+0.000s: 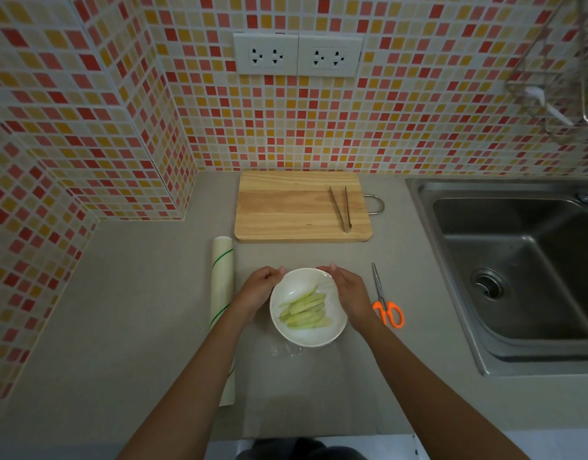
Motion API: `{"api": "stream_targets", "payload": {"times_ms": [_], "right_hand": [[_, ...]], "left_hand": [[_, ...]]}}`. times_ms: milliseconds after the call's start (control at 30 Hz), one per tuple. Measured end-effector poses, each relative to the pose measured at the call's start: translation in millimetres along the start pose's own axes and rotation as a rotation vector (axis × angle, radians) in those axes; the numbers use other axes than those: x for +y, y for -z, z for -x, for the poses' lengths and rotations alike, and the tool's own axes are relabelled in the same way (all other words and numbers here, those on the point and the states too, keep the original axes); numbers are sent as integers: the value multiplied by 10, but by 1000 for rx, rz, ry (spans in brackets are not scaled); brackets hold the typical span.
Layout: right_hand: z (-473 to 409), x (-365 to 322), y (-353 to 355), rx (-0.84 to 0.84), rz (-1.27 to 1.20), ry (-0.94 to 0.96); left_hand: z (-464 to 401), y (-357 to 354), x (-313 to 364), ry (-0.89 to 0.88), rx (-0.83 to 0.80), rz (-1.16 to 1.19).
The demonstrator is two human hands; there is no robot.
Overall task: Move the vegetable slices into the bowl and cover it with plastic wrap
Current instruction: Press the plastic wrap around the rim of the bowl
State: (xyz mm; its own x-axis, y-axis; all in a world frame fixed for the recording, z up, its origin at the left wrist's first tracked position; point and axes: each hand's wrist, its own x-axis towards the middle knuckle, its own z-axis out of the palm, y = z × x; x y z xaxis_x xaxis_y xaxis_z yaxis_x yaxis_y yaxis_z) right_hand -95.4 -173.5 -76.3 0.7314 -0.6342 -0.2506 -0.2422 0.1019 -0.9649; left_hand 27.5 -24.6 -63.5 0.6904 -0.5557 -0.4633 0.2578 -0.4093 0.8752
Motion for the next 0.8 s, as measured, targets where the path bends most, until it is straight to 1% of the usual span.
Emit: {"api": "stream_targets", "payload": {"times_ms": [67,233,433,500,600,667,800], "right_hand": [[18,-13,6,-8,19,18],[57,-27,30,-3,-4,-1],[87,-66,-19,27,-10,6],[94,-65,-29,44,-15,0],[92,-63,-30,58,0,6],[90,-66,-29,59,6,7],[101,-59,-24,75,11,6]], "left_hand": [[8,-6,22,8,-5,19],[15,-55,-9,60,65,137],[-55,-59,-40,114,145,111],[-60,-83,-35,108,205,101],[-28,-147,-41,16,372,74],[0,-195,-57,-17,400,120],[-4,-229,-67,81,415,213]]}}
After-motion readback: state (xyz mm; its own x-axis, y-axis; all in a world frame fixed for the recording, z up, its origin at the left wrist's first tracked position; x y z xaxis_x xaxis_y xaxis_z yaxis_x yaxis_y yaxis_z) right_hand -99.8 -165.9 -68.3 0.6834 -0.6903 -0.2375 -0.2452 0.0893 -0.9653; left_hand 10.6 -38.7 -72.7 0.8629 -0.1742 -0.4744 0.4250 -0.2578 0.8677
